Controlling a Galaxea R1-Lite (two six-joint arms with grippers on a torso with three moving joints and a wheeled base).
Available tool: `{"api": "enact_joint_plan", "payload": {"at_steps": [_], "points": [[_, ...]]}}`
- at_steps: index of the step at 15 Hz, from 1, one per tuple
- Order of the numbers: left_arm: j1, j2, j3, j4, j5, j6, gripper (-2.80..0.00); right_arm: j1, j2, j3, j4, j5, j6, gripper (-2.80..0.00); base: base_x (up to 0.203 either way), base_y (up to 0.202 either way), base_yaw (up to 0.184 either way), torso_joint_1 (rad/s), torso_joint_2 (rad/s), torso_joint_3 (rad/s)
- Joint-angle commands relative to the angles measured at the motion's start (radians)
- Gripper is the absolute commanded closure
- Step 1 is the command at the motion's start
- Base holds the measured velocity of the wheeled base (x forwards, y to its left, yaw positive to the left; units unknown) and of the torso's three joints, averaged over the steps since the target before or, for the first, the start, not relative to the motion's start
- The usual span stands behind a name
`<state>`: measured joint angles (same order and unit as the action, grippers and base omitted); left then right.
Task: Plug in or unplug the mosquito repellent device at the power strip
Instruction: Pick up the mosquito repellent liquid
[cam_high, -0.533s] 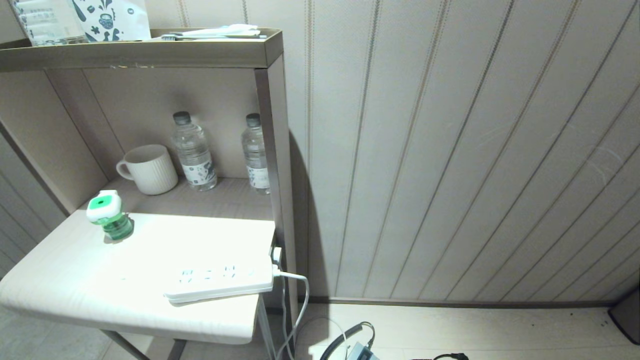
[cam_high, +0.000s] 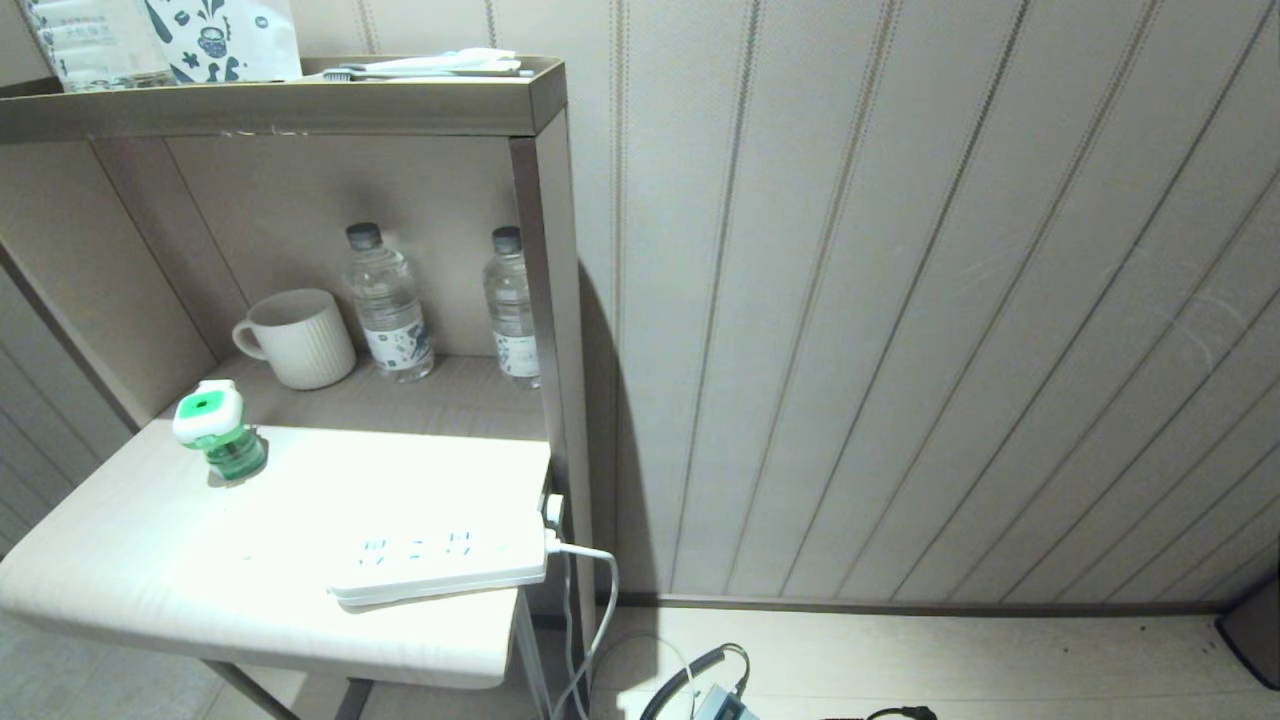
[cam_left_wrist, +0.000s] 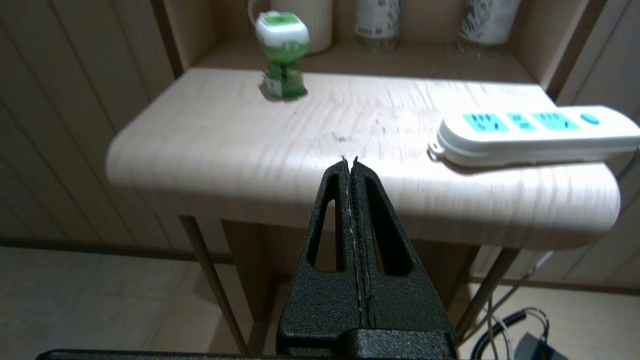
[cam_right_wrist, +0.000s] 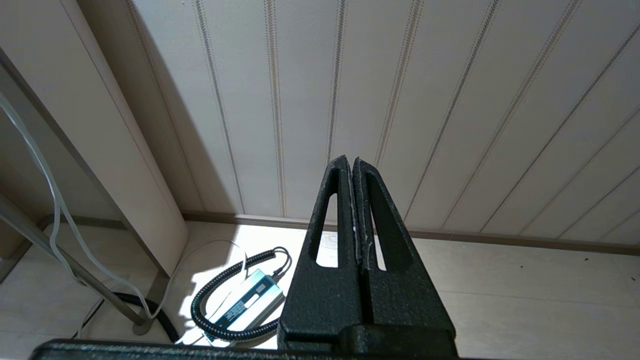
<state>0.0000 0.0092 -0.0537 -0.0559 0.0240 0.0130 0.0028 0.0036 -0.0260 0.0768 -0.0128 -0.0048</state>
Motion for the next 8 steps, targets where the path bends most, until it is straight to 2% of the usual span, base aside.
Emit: {"api": "enact_joint_plan", "payload": {"at_steps": [1, 4, 8], "points": [[0.000, 0.070, -0.175, 0.063, 0.032, 0.000, 0.00, 0.000, -0.001, 0.000, -0.002, 0.000, -0.004, 0.00, 0.000, 0.000, 0.000, 0.000, 0.00, 0.000], [0.000, 0.275, -0.432, 0.131, 0.075, -0.003, 0.00, 0.000, -0.001, -0.002, -0.002, 0.000, -0.003, 0.00, 0.000, 0.000, 0.000, 0.000, 0.00, 0.000], [0.000, 0.571, -0.665, 0.163, 0.171, -0.005, 0.00, 0.000, -0.002, -0.001, -0.002, 0.004, 0.006, 0.00, 0.000, 0.000, 0.000, 0.000, 0.00, 0.000]]}}
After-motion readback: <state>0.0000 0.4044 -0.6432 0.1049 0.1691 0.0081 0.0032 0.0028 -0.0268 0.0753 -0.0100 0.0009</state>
